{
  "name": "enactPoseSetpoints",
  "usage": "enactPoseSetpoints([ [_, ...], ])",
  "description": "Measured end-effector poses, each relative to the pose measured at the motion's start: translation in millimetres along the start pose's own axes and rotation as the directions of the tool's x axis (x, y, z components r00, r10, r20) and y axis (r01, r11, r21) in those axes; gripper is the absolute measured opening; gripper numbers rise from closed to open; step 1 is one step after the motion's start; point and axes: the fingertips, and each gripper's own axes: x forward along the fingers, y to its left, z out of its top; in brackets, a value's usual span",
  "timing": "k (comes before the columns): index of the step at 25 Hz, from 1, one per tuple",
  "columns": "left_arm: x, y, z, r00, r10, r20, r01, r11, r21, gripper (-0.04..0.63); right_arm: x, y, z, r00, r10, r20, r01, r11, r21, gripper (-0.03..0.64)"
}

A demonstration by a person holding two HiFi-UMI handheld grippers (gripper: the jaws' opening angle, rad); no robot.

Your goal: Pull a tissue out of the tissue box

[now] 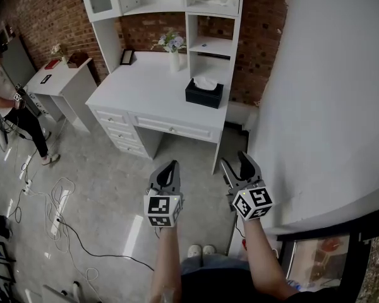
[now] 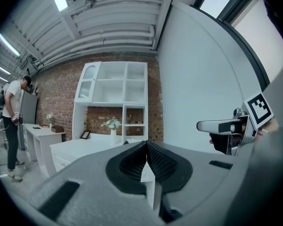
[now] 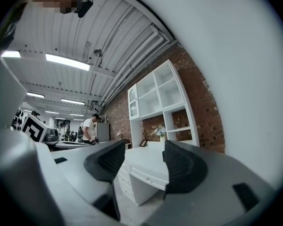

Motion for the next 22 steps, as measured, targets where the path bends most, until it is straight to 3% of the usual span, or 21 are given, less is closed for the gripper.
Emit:
enactPoseSetpoints([
  [22, 27.0, 6.2, 20.1, 0.998, 0.055, 0.038, -0.057, 0.997, 0.047, 0.009, 16.4, -38.2, 9.6, 0.999, 0.017, 0.035, -0.017, 1.0, 0.013, 0.241],
])
